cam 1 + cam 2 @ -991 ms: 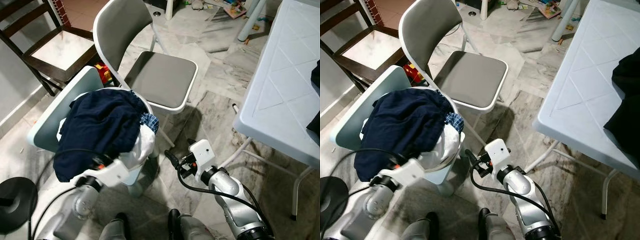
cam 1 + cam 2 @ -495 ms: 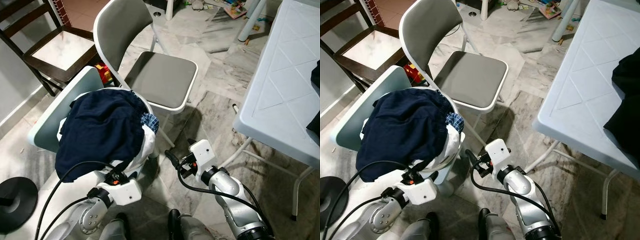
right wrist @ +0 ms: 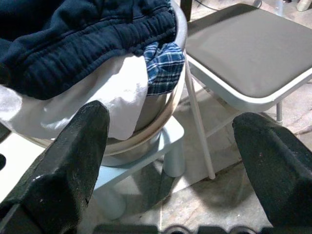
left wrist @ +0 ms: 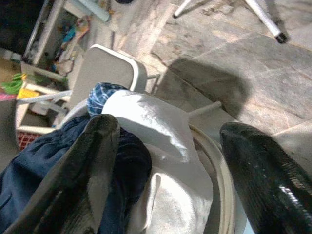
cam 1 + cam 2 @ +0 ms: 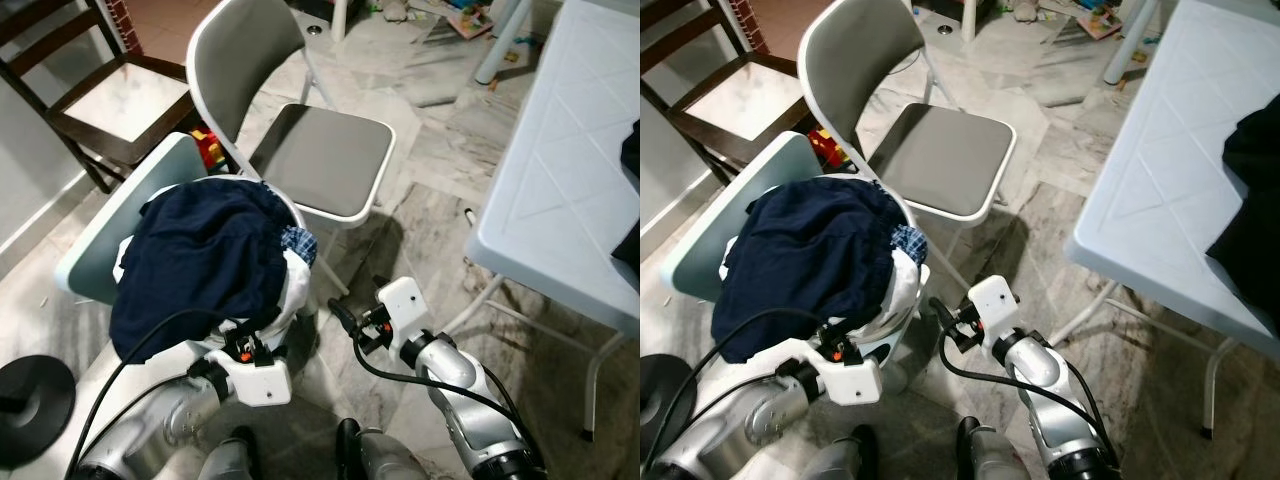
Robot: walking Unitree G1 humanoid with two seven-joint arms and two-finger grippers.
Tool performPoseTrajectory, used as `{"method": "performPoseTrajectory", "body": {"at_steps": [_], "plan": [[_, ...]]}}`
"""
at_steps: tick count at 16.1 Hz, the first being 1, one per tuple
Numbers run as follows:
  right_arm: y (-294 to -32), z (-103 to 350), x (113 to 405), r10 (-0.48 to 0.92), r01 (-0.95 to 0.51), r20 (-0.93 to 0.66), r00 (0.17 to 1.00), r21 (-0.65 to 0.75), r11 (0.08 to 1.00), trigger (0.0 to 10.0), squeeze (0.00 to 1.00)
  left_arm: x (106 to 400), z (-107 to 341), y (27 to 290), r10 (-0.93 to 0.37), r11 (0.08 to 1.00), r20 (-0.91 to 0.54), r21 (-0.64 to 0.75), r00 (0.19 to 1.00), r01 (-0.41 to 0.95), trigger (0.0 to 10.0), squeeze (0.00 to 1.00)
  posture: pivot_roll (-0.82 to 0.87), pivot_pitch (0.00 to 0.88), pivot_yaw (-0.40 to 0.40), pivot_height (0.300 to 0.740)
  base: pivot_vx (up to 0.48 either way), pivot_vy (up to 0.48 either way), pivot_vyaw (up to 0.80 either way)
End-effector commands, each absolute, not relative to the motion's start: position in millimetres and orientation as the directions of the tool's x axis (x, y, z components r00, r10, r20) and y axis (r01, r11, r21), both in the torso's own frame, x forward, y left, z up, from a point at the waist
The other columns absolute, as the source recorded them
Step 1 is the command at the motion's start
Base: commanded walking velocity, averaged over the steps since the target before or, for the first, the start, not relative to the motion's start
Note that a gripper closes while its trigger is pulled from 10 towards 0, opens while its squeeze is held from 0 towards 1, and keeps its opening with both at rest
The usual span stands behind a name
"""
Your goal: Hang hanger
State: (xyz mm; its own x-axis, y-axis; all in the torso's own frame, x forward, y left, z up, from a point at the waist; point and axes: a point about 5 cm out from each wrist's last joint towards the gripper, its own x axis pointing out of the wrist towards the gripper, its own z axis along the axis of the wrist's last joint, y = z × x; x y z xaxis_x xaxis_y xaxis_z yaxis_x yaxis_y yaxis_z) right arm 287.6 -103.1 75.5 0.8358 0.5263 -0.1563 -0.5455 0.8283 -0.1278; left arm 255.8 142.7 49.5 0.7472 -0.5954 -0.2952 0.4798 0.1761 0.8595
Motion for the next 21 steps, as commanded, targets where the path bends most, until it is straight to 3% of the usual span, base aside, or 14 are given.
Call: {"method": "performPoseTrajectory", "body": {"at_steps": [1, 4, 9, 11, 12, 13, 14, 16, 17, 18, 21], "plan": [[-104, 69, 284, 0.521, -0.544, -0.179, 0.835, -0.124, 0.830, 10.0, 0.00, 252, 33, 149, -0.580, 0.095, -0.412, 0.822, 0.702, 0.561, 10.0, 1.00, 0.00, 0.272, -0.022, 0.740, 0.000, 0.000, 0.00], [-105, 68, 281, 0.514, -0.537, -0.178, 0.839, -0.121, 0.835, 10.0, 0.00, 272, 27, 159, -0.506, 0.040, -0.491, 0.808, 0.709, 0.588, 10.0, 1.00, -0.01, 0.274, -0.015, 0.740, 0.000, 0.000, 0.00], [-106, 67, 279, 0.501, -0.524, -0.180, 0.846, -0.118, 0.843, 10.0, 0.00, 301, 43, 177, -0.395, 0.078, -0.414, 0.875, 0.820, 0.478, 10.0, 1.00, -0.03, 0.277, -0.006, 0.740, 0.000, 0.000, 0.00], [-107, 66, 278, 0.500, -0.524, -0.182, 0.847, -0.119, 0.843, 10.0, 0.00, 308, 52, 193, -0.339, 0.118, -0.361, 0.900, 0.869, 0.419, 10.0, 0.68, -0.02, 0.278, -0.009, 0.740, 0.000, 0.000, 0.00], [-107, 66, 279, 0.500, -0.524, -0.182, 0.846, -0.120, 0.843, 10.0, 0.00, 309, 54, 195, -0.335, 0.125, -0.350, 0.904, 0.875, 0.409, 10.0, 0.44, -0.02, 0.279, -0.011, 0.740, 0.000, 0.000, 0.00], [-107, 66, 279, 0.500, -0.524, -0.183, 0.846, -0.120, 0.843, 10.0, 0.00, 309, 55, 196, -0.336, 0.131, -0.342, 0.906, 0.878, 0.403, 10.0, 0.28, -0.02, 0.279, -0.012, 0.740, 0.000, 0.000, 0.00], [-107, 66, 279, 0.502, -0.526, -0.184, 0.845, -0.121, 0.842, 10.0, 0.00, 309, 57, 194, -0.348, 0.135, -0.324, 0.911, 0.880, 0.389, 10.0, 0.00, -0.01, 0.280, -0.013, 0.740, 0.000, 0.000, 0.00], [-106, 66, 280, 0.507, -0.532, -0.187, 0.841, -0.123, 0.838, 10.0, 0.00, 307, 63, 180, -0.389, 0.184, -0.261, 0.918, 0.884, 0.352, 10.0, 0.00, 0.00, 0.280, -0.016, 0.740, 0.000, 0.000, 0.00], [-106, 66, 281, 0.509, -0.534, -0.188, 0.840, -0.123, 0.837, 10.0, 0.00, 306, 67, 174, -0.404, 0.223, -0.222, 0.917, 0.887, 0.331, 10.0, 0.24, 0.00, 0.279, -0.015, 0.740, 0.000, 0.000, 0.00], [-105, 66, 281, 0.510, -0.535, -0.188, 0.840, -0.123, 0.836, 10.0, 0.00, 304, 72, 166, -0.423, 0.272, -0.172, 0.912, 0.890, 0.306, 10.0, 1.00, 0.00, 0.278, -0.015, 0.740, 0.000, 0.000, 0.00], [-105, 65, 281, 0.509, -0.535, -0.190, 0.839, -0.121, 0.836, 10.0, 0.00, 293, 79, 150, -0.451, 0.346, -0.062, 0.908, 0.890, 0.238, 10.0, 1.00, 0.00, 0.276, -0.010, 0.740, 0.000, 0.000, 0.00]]}}
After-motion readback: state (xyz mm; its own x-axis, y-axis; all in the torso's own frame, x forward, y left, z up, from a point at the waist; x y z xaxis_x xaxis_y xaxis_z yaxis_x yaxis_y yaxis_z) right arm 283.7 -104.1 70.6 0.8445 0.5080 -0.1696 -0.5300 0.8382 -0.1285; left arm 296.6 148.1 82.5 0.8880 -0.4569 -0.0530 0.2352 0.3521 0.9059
